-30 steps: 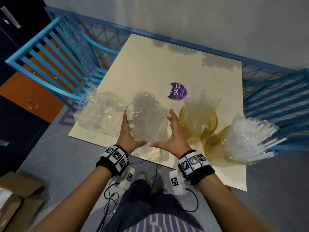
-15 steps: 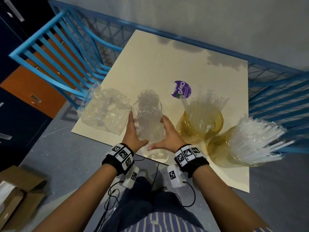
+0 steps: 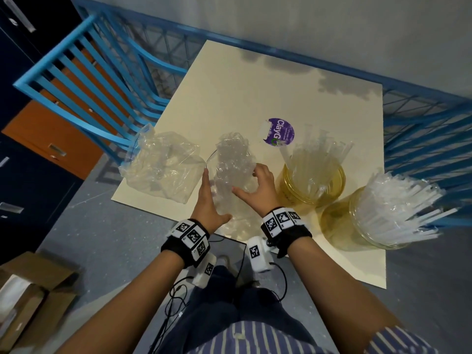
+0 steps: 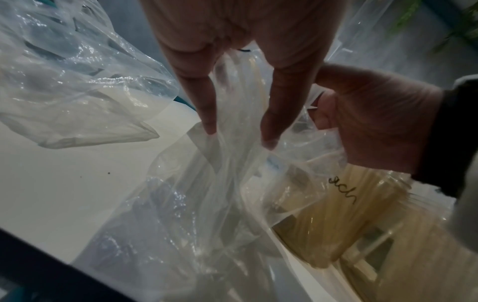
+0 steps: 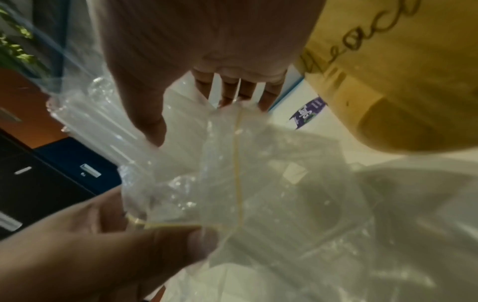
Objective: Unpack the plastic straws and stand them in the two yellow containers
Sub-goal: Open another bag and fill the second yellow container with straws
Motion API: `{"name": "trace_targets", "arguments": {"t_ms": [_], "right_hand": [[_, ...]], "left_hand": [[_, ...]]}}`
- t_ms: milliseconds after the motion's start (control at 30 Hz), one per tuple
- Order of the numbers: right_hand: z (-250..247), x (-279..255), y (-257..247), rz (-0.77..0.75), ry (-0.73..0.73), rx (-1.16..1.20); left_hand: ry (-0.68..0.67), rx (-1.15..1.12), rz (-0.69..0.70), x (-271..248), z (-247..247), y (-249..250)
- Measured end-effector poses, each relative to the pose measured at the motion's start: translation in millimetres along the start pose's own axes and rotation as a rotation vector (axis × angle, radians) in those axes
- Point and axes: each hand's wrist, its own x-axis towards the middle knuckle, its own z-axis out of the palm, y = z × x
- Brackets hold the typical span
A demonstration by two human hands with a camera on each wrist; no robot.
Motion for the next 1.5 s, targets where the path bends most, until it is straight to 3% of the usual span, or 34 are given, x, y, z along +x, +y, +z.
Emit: {"name": "trace_targets", "arguments": {"t_ms": [200, 367, 667, 767, 900, 1000, 1100, 1167, 1333, 1400, 1500], "right_hand": [[1, -6, -13, 0.077, 0.125, 0.129], [-30, -12, -48, 0.122, 0.251, 0.486], [-130, -11, -91, -0.061, 0.57, 0.822], [-157, -10, -87, -0.091, 0.7, 0.801], [-168, -13, -81, -0.072, 0.767, 0.682], [-160, -8, -65, 0.009, 0.702, 0.556], [-139, -3, -38, 0.204, 0.494, 0.132], [-129, -4, -26, 0.225, 0.402, 0.021], [-138, -7, -13, 0.123, 0.331, -0.156], [-147, -7, -15, 0.153, 0.309, -0.189], [-157, -11, -39, 0.092, 0.461, -0.115]], "left_hand": [[0.016, -0.01, 0.003, 0, 0, -1], [0.085, -0.031, 0.008, 3, -5, -1], [0.095, 0.034, 0.023, 9, -8, -6], [0.088, 0.016, 0.025, 10, -7, -6], [0.094, -0.028, 0.023, 10, -5, -4], [0.096, -0.046, 0.03, 9, -6, -3], [0.086, -0.05, 0.022, 9, -5, -3], [0.081, -0.044, -0.001, 8, -5, -1], [0.061, -0.06, -0.005, 8, -8, 2], [0.053, -0.075, 0.0, 8, -9, 4], [0.05, -0.062, -0.008, 7, -8, 5]]}}
